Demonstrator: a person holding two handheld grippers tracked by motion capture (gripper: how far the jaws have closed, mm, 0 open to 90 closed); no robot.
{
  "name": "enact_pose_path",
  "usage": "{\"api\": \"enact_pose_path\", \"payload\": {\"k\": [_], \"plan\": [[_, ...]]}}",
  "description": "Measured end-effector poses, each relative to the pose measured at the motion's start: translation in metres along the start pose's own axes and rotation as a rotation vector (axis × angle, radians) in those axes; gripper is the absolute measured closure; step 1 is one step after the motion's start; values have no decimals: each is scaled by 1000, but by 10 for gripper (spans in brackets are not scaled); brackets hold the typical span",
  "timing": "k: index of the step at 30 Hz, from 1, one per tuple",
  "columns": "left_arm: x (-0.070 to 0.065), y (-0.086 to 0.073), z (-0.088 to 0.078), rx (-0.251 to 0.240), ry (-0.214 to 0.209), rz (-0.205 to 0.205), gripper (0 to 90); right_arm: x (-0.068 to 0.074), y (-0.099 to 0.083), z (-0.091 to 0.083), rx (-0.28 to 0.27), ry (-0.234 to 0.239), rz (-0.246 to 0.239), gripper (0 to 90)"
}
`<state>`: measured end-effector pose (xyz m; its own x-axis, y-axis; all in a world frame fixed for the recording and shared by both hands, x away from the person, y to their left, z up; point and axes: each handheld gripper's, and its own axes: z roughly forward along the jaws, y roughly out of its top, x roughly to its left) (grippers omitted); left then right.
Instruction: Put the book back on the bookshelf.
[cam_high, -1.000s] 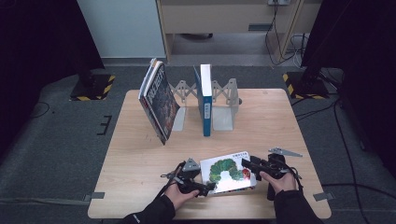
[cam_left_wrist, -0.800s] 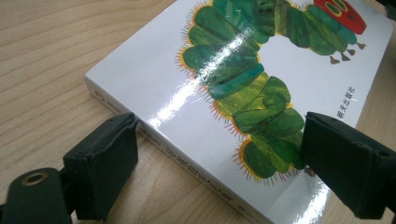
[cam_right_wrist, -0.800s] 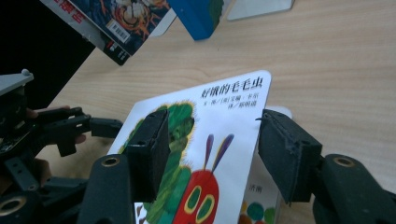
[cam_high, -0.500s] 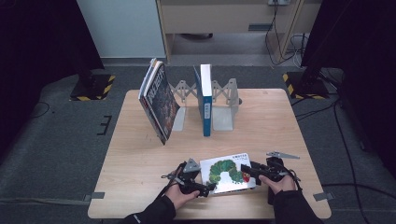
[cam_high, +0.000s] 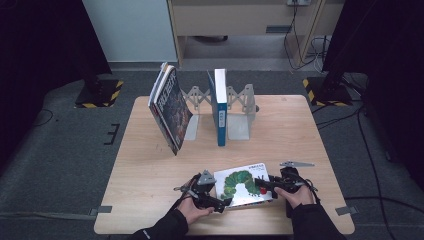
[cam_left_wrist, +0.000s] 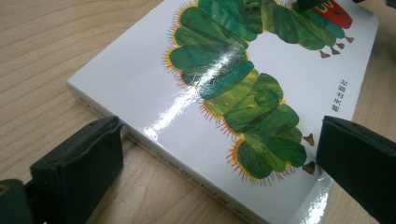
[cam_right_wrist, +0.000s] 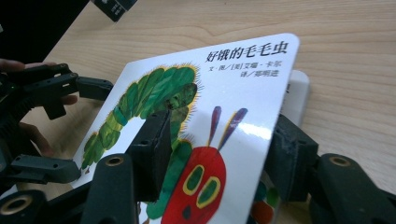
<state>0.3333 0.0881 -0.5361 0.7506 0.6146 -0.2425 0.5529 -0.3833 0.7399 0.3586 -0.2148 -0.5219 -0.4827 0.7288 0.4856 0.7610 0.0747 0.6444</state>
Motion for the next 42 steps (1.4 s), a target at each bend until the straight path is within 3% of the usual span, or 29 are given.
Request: {"api": "enact_pose_path", "payload": {"k": [2, 10, 17, 24, 32, 42], "plan": [[0, 0, 0, 1, 8, -1, 0, 0, 1, 3, 16, -10, -17, 446], [3, 0, -2, -12, 25, -14, 59, -3, 4, 4, 17, -7, -11, 496], [6, 1, -5, -12, 20, -50, 121, -1, 8, -4, -20, 1, -17, 592], [10, 4, -10, -5, 8, -77, 168, 2, 13, -12, -74, 44, -8, 688], [17, 6, -17, -48, -12, -141, 190, 7, 17, -19, -145, 112, 0, 770], [17, 6, -17, -43, -13, -143, 188, 15, 22, -24, -196, 174, -9, 819]]}}
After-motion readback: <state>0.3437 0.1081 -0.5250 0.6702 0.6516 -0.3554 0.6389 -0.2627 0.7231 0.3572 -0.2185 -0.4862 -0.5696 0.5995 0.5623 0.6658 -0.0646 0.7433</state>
